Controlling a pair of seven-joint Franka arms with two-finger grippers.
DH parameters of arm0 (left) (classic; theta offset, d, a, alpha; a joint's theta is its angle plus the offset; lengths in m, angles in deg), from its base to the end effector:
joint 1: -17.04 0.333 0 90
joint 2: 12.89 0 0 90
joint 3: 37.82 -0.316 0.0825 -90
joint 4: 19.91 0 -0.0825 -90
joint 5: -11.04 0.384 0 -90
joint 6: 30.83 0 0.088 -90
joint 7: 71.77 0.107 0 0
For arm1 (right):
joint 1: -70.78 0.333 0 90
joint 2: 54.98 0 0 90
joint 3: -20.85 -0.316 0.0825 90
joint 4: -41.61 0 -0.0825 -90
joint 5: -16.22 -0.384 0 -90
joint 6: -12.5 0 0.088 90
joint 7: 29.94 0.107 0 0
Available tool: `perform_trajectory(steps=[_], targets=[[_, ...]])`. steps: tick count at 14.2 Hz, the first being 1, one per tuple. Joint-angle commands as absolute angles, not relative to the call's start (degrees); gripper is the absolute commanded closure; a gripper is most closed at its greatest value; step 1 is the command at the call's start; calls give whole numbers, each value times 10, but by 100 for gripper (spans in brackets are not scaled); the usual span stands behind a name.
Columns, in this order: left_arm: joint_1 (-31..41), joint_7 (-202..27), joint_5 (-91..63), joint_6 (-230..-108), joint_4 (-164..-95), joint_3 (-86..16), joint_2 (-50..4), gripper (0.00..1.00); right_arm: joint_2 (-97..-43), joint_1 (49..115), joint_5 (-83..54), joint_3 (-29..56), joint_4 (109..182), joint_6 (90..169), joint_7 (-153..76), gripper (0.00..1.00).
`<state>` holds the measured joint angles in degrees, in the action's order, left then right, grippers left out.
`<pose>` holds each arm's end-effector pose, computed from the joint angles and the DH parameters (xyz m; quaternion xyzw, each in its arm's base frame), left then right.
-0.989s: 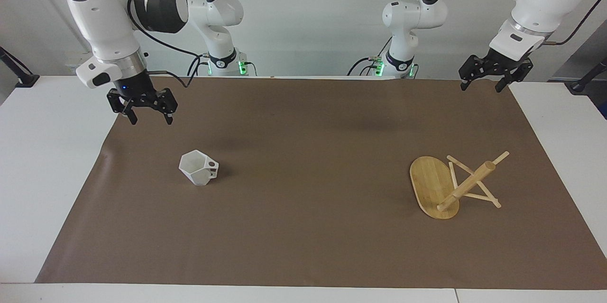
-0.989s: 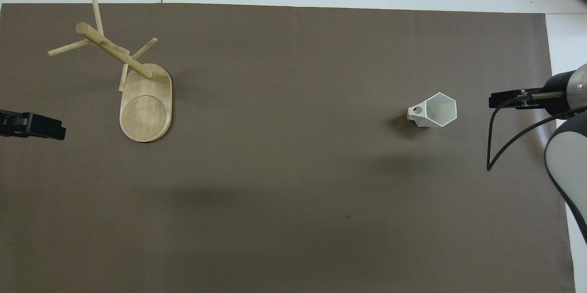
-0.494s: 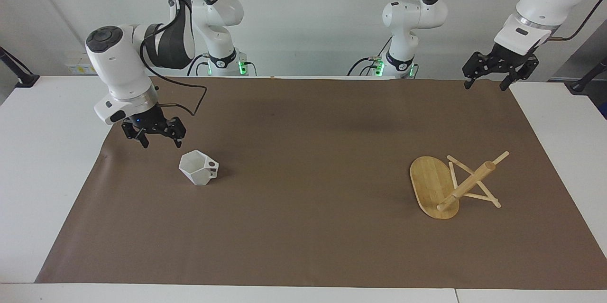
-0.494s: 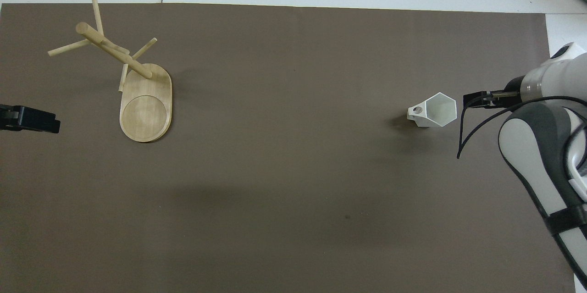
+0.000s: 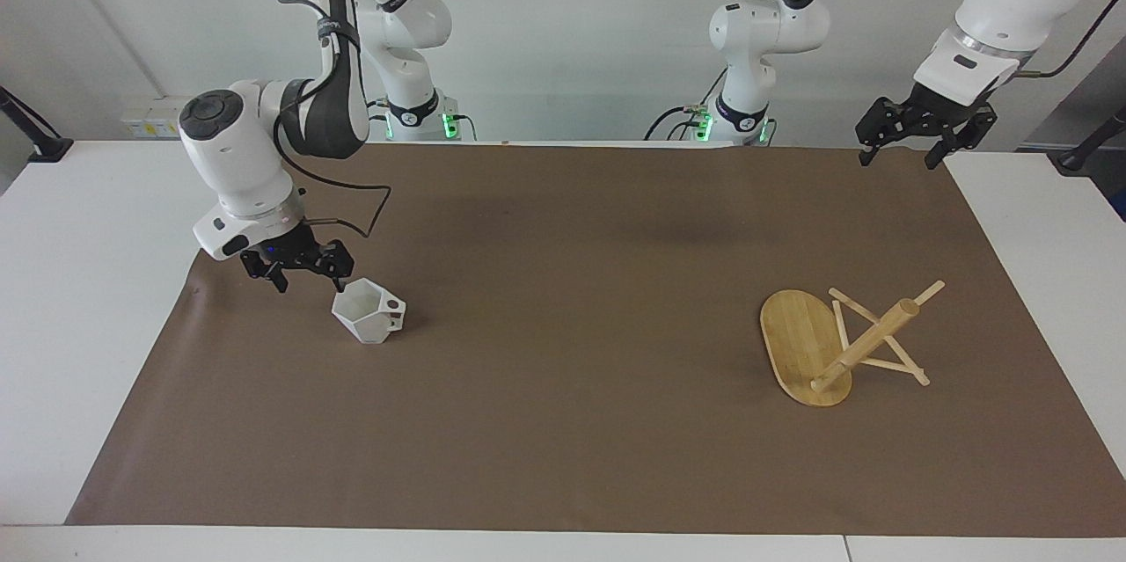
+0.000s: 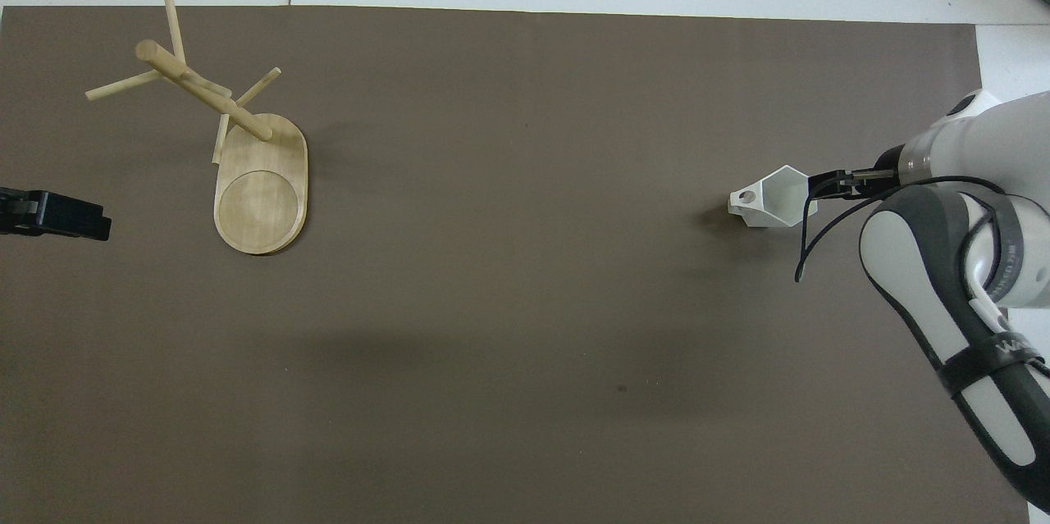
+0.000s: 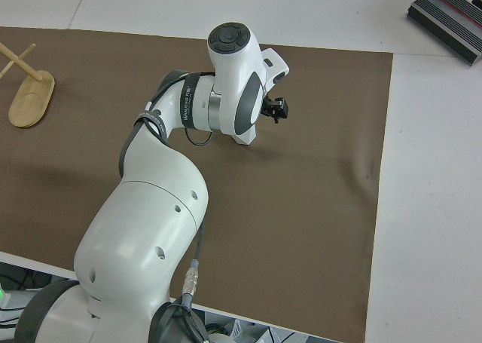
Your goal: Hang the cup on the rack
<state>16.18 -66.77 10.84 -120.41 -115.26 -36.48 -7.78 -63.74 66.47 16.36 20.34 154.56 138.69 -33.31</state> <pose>0.5247 -0.0211 0.6280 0.9980 -0.0627 -0.0058 0.0008 0.5945 -0.0397 0.4013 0.9992 -0.0031 0.0390 0.0028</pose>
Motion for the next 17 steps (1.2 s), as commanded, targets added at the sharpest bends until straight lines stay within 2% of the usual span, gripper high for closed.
perform_trajectory(steps=[1, 17], targets=[[172, -662, 117, -1189, -1150, -356, -78, 0, -630, 662, 153, 200, 1577, 1411, -300, 0], [166, -669, 117, -1178, -1151, -357, -75, 0, -641, 663, 153, 199, 1585, 1455, -236, 0]])
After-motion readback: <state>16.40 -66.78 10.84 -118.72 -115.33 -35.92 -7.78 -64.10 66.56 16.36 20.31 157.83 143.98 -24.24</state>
